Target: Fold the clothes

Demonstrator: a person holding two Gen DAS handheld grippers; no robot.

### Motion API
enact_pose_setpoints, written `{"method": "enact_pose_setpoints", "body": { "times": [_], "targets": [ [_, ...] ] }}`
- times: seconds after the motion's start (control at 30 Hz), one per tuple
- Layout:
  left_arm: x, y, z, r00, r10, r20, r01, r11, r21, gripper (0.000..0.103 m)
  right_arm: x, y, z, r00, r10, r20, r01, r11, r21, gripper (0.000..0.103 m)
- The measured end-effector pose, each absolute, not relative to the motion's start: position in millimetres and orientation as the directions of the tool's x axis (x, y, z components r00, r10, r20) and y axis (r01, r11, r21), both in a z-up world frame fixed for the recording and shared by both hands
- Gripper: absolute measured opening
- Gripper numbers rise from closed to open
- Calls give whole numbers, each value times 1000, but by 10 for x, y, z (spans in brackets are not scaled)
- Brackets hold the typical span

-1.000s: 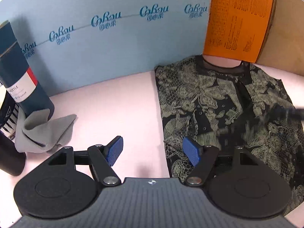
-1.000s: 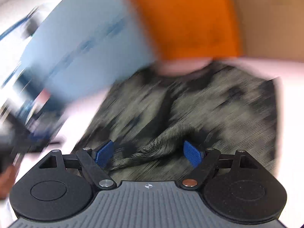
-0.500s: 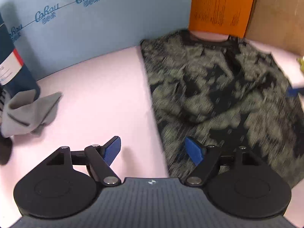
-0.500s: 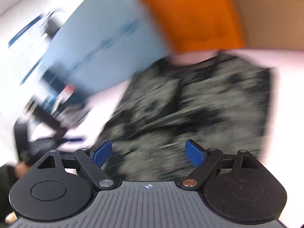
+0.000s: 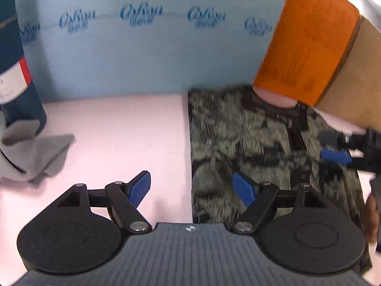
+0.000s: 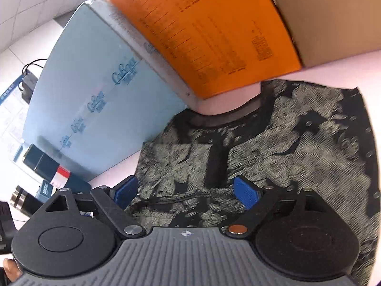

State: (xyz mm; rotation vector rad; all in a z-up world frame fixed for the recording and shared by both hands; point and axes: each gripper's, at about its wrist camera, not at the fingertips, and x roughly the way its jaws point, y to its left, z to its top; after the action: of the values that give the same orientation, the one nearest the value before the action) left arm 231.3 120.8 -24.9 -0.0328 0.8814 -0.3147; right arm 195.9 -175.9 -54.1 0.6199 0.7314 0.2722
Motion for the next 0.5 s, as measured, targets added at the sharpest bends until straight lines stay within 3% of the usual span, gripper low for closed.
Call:
{"method": "enact_pose_setpoints", "body": {
  "times": [0.23,0.37,0.5],
  "targets": [
    [2404,1027,-434,581,-154,-799,221,975,-26,74,1831,-1860,-512,684,470,-558,-50,794,606,88],
    [2439,852,-511,584,-38,-811,180,980,84,74,1714,-1969,-417,710,336,-619,37,860,509,89],
    [2370,805,-500,573,-23,-820,178,979,97,74,1494,-2144,-348,717,297,-631,53,879,474,94]
  ]
}}
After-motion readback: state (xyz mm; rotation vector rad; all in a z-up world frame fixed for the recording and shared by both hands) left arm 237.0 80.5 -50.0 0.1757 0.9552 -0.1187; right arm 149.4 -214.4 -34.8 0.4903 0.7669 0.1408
